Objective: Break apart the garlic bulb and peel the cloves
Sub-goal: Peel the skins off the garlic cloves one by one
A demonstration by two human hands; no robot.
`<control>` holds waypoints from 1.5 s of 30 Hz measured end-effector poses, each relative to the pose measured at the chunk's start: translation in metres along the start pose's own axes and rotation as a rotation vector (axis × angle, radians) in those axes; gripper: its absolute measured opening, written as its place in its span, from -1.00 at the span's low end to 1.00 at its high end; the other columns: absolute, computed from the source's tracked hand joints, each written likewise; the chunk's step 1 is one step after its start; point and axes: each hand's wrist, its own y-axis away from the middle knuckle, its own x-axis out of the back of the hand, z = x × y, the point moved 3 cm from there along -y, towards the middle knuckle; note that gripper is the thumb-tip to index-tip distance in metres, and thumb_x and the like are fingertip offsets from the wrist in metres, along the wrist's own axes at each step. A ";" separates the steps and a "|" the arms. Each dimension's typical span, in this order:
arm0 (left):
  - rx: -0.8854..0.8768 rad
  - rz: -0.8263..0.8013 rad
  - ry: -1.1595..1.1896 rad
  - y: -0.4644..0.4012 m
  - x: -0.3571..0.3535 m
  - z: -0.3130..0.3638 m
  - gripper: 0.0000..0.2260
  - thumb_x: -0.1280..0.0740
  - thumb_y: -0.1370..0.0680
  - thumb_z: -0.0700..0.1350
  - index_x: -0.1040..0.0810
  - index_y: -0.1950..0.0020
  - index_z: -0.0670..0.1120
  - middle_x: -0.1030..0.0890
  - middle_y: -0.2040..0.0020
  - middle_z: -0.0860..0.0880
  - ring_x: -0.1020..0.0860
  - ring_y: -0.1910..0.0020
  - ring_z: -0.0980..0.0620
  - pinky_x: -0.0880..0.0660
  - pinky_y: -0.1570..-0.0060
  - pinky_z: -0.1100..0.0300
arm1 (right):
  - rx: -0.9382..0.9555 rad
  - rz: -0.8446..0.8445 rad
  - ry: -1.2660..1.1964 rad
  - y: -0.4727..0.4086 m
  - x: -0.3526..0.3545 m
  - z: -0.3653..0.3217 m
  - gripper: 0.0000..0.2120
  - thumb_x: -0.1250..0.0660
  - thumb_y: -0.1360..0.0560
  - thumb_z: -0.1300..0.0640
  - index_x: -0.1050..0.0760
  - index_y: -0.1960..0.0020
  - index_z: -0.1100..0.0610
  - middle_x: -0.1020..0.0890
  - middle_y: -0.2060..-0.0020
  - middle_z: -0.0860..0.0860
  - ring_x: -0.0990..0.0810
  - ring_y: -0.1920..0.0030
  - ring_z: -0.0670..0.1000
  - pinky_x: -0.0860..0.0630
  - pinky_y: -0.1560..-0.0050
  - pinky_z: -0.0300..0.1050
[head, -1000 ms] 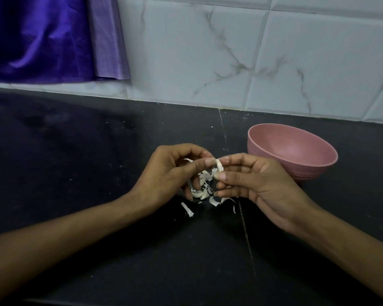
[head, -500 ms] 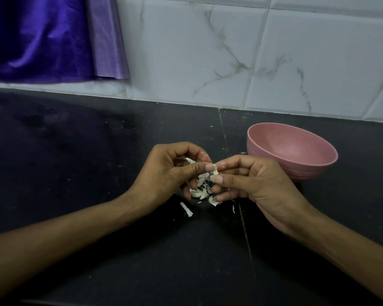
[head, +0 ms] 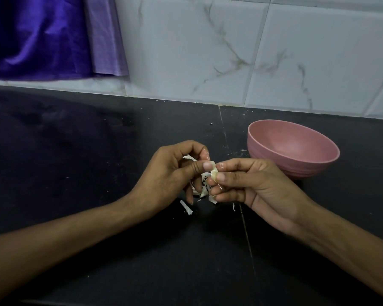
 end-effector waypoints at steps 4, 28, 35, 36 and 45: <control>0.009 -0.003 -0.042 0.001 0.001 -0.001 -0.86 -0.40 -0.48 0.02 -0.54 0.16 -0.02 -0.59 0.40 -0.12 -0.57 0.43 -0.27 -0.52 0.54 0.08 | -0.014 0.001 -0.010 -0.001 0.001 0.001 -0.90 -0.44 -0.29 0.31 -0.68 0.20 0.24 -0.69 0.24 0.22 -0.69 0.32 0.03 -0.63 0.31 -0.20; -0.122 0.029 -0.158 0.004 0.002 0.004 -0.94 -0.32 -0.57 -0.07 -0.51 0.10 0.04 -0.62 0.17 -0.15 -0.59 0.37 -0.26 -0.56 0.51 -0.02 | -0.042 0.080 -0.200 -0.009 0.015 0.001 -0.79 -0.38 -0.36 0.29 -0.62 0.02 0.29 -0.69 0.18 0.15 -0.69 0.27 -0.02 -0.62 0.28 -0.23; -0.099 0.085 -0.170 0.001 0.006 0.005 -0.75 -0.46 -0.46 -0.14 -0.44 0.03 0.08 -0.62 0.13 0.01 -0.56 0.47 -0.09 -0.49 0.53 0.13 | -0.077 0.026 -0.192 -0.010 0.012 0.002 -0.69 -0.36 -0.37 0.28 -0.59 -0.11 0.29 -0.67 0.21 0.08 -0.62 0.33 -0.08 -0.61 0.33 -0.22; -0.102 0.085 -0.188 0.001 0.006 0.005 -0.75 -0.47 -0.47 -0.18 -0.47 -0.01 0.07 -0.61 0.11 0.02 -0.56 0.46 -0.08 -0.50 0.54 0.13 | -0.078 0.019 -0.180 -0.010 0.012 0.002 -0.67 -0.36 -0.37 0.28 -0.59 -0.13 0.28 -0.67 0.20 0.07 -0.60 0.33 -0.09 -0.60 0.33 -0.22; -0.136 0.097 -0.195 0.002 0.006 0.008 -0.92 -0.46 -0.44 -0.10 -0.62 0.09 -0.03 -0.62 0.23 0.09 -0.52 0.51 0.10 -0.47 0.55 0.18 | -0.072 -0.036 -0.131 -0.009 0.011 0.003 -0.72 -0.36 -0.40 0.27 -0.58 -0.11 0.25 -0.67 0.15 0.09 -0.53 0.40 -0.11 -0.58 0.39 -0.21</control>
